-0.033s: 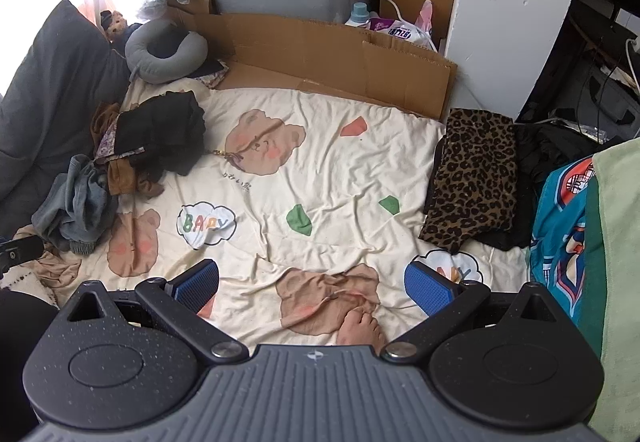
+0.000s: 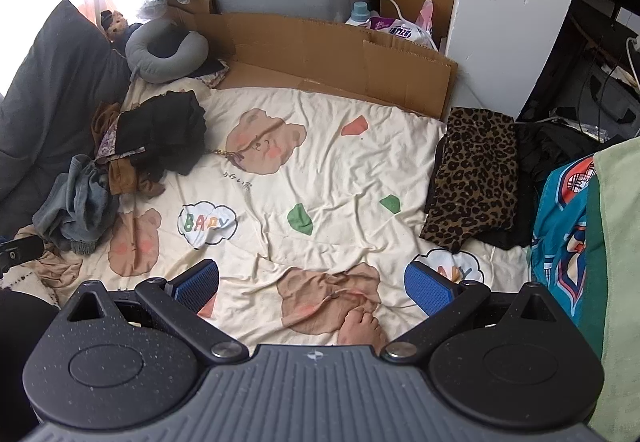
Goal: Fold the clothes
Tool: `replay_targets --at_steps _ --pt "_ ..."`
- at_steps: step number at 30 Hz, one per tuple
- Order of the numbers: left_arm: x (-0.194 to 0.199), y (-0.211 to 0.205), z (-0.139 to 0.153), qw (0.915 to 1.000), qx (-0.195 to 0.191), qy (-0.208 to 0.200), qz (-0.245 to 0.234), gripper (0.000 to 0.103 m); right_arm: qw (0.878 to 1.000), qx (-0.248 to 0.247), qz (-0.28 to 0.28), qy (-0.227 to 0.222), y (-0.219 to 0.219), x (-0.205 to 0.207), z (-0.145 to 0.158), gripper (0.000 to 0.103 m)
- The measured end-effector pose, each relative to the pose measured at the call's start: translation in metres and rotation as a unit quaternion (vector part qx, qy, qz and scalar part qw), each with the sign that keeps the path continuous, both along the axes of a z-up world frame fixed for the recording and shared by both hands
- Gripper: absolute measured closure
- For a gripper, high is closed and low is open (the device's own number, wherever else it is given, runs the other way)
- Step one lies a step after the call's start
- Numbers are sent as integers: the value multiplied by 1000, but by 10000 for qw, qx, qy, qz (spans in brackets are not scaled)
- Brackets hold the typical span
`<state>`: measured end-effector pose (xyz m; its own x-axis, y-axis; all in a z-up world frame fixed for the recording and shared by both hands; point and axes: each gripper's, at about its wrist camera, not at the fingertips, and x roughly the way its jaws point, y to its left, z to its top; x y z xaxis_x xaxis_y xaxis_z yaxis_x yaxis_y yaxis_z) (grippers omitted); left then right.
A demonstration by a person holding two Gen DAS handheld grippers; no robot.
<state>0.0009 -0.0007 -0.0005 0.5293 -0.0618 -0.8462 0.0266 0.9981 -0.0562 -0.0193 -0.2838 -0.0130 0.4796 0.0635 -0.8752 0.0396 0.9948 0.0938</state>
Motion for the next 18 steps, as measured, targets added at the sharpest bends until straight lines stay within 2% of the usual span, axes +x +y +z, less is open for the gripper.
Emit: replay_targets --at_steps 7,11,18 --pt "2 -7 -1 9999 36 -112 -7 8 9998 -94 -101 -107 6 -4 2 1" --pt "2 3 2 9999 -149 -57 2 8 10000 36 -69 -56 -2 -1 1 1" --pt "1 3 3 9999 -137 -52 -4 8 9999 130 -64 -11 -5 2 0 1"
